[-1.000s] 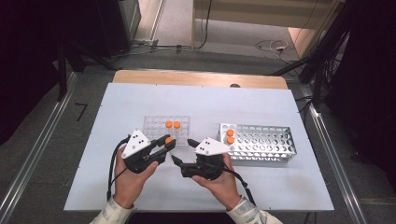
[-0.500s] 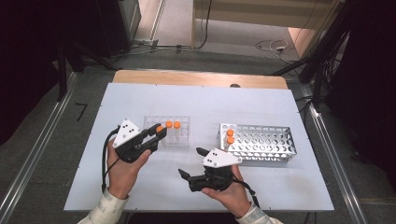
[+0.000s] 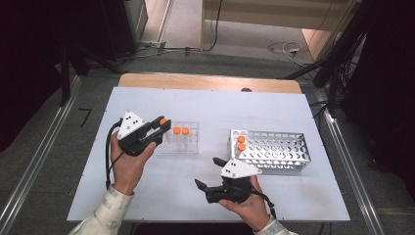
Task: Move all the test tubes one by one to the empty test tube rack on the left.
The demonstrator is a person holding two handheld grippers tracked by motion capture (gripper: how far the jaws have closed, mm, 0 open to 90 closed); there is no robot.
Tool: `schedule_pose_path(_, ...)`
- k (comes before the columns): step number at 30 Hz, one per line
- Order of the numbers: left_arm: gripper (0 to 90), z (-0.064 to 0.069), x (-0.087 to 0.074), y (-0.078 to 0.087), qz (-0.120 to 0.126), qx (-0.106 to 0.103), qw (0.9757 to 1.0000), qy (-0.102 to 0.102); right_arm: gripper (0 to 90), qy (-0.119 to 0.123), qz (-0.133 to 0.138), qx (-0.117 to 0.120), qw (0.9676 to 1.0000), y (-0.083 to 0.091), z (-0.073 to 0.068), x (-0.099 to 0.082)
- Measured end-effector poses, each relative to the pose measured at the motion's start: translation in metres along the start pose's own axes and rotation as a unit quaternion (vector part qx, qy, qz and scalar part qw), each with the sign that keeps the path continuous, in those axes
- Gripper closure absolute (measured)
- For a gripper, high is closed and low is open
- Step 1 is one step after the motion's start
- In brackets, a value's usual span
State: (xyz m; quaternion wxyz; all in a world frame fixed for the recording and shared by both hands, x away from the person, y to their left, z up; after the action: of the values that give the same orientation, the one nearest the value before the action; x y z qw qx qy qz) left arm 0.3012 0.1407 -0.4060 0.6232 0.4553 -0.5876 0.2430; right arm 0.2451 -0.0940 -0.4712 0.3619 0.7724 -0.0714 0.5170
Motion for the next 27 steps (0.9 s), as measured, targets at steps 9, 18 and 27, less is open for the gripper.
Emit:
schedule_pose_path(9,70.2,-0.004,0.001,-0.010,-0.003,0.016,0.9998,-0.007,14.4,-0.003,0.004,-0.003,1.0000,0.004,0.003,0.000)
schedule_pose_path(18,70.1,-0.002,-0.003,-0.018,-0.006,0.024,0.9996,-0.015,14.5,-0.003,0.003,-0.002,1.0000,0.004,0.004,-0.001)
schedule_pose_path(27,70.1,0.002,-0.017,-0.024,-0.014,0.030,0.9993,-0.017,14.5,-0.004,0.003,-0.003,1.0000,0.004,0.004,-0.001)
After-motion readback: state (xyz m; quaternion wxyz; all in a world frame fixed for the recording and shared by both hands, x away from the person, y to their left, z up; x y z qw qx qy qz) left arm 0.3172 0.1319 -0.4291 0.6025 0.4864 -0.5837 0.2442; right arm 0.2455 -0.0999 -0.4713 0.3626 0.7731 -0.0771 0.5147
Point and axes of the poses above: each handheld gripper's, and its own axes: y roughly backward along the jaws, x roughly out of its top, z roughly to its right, the point moved 4 cm from there along -y, roughly forward along the jaws, and after that the axes turned 12 degrees about -y, right-handed, at the moved point
